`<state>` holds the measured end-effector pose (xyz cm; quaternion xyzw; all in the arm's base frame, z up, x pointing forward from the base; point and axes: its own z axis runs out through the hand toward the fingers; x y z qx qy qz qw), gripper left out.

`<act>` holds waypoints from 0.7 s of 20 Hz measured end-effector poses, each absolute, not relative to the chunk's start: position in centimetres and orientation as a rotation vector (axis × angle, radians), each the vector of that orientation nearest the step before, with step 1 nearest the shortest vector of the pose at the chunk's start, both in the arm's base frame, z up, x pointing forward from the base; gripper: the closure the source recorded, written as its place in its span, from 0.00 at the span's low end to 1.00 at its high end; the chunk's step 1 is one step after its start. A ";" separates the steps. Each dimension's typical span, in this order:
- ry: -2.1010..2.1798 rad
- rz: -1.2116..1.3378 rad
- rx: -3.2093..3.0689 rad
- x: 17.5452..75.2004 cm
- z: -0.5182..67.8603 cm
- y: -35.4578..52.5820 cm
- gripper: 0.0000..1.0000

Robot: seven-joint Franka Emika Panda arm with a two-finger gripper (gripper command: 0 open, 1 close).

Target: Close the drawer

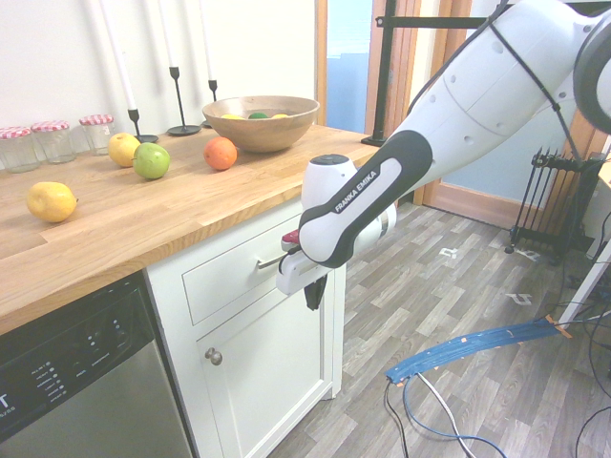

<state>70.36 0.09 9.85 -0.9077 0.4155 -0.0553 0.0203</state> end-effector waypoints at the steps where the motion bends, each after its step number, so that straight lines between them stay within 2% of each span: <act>1: 1.279 -0.161 -2.821 69.8 11.0 -0.3 1.00; 6: 1.259 -0.055 -2.841 65.9 18.3 -2.7 1.00; 14: 1.231 -0.097 -2.850 56.8 28.9 -4.8 1.00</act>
